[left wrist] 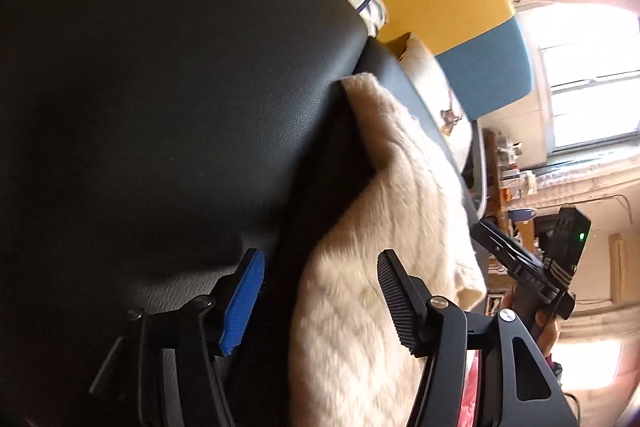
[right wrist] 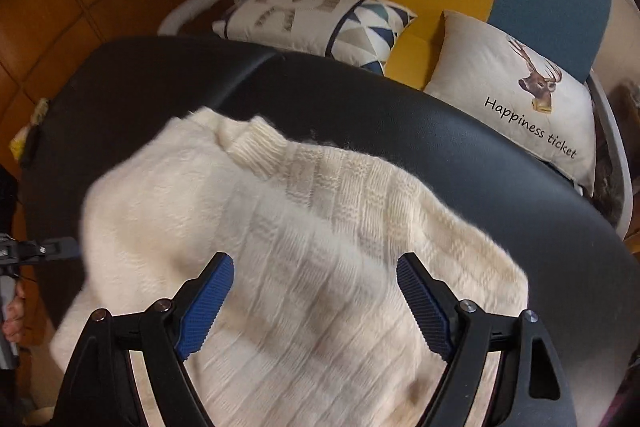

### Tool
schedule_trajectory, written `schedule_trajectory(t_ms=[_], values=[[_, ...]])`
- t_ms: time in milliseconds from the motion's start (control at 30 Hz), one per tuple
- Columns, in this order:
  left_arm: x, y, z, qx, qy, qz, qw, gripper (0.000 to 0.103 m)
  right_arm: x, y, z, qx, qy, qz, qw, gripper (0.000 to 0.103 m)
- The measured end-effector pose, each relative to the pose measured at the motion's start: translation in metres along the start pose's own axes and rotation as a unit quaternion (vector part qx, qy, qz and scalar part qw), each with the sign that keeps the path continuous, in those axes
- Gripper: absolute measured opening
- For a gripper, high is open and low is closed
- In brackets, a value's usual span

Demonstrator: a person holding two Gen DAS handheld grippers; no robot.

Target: Fold clothes

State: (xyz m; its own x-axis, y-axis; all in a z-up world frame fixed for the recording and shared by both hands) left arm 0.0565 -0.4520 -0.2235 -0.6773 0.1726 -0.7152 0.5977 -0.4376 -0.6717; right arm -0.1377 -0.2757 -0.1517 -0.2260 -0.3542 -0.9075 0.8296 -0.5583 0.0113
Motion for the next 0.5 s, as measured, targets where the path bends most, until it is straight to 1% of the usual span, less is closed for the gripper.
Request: schedule_trajectory(t_ms=[67,133,167,200,267,333,433,500], values=[[0.005,-0.003,0.004,0.003,-0.002,0.001,1.0,0.06,0.019,-0.006,-0.001,0.004,0.025,-0.024,0.999,0.085],[0.013,-0.016,0.005,0.031,-0.002,0.011,0.9995,0.059,0.036,-0.012,-0.009,0.005,0.054,-0.037,0.998,0.085],[0.018,-0.023,0.004,0.049,-0.002,0.018,0.9986,0.052,0.046,-0.015,-0.016,0.01,0.074,-0.038,0.997,0.085],[0.022,-0.034,0.003,0.073,-0.004,0.026,0.997,0.04,0.046,-0.019,-0.021,0.016,0.067,-0.031,0.997,0.086],[0.028,-0.055,-0.003,0.122,-0.014,0.049,0.9913,0.039,0.041,-0.027,-0.029,0.028,0.045,-0.014,0.999,0.087],[0.032,-0.077,-0.012,0.169,-0.024,0.065,0.9831,0.039,0.034,-0.038,-0.04,0.038,0.037,-0.02,0.998,0.087],[0.032,-0.111,-0.031,0.229,-0.039,0.058,0.971,0.039,0.021,-0.063,-0.06,0.073,0.029,-0.039,0.996,0.086],[0.028,-0.131,-0.047,0.26,-0.048,0.036,0.9638,0.041,0.014,-0.083,-0.076,0.1,0.021,-0.045,0.994,0.086]])
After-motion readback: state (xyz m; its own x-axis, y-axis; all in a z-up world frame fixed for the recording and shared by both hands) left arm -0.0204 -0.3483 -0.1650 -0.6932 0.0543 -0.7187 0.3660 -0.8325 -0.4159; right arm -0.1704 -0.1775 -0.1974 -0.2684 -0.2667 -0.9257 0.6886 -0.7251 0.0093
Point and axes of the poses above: each gripper's, at about its wrist camera, not at the fingertips, and x roughly the way its jaws point, y to its left, z to its top, the point moved 2 cm from there along x, roughly the way its jaws point, and after that the axes turned 5 degrees about -y, right-handed, at the moved point
